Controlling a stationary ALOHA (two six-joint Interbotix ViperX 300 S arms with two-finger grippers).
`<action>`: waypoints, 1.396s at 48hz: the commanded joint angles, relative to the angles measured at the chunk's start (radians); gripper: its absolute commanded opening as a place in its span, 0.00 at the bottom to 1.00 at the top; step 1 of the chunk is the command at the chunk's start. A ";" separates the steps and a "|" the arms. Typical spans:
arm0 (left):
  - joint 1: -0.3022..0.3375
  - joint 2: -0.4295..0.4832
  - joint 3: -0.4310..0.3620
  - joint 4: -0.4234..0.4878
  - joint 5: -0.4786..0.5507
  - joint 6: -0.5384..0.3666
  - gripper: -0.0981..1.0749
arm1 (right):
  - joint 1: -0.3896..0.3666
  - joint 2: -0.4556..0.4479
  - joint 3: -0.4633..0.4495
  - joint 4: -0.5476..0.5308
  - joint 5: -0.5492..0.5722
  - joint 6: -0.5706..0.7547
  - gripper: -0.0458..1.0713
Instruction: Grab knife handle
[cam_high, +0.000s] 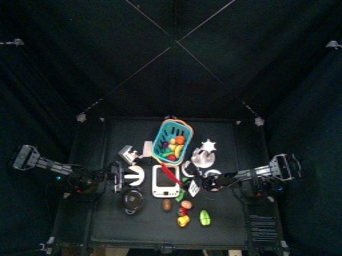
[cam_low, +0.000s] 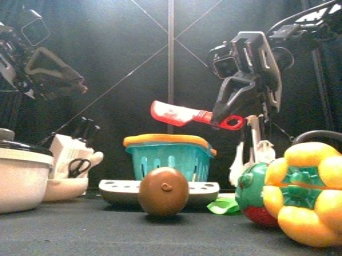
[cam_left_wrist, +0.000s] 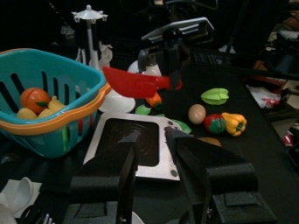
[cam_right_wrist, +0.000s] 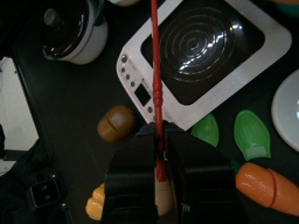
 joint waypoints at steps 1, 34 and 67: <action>0.002 0.002 -0.014 0.005 -0.003 0.002 0.70 | 0.009 -0.028 -0.035 0.000 0.029 -0.005 0.16; 0.011 0.002 -0.012 0.005 -0.002 0.002 0.70 | 0.031 -0.067 -0.153 0.264 0.265 -0.362 0.16; 0.011 0.002 -0.009 0.005 0.003 0.002 0.70 | -0.034 -0.072 -0.192 0.678 0.296 -0.931 0.16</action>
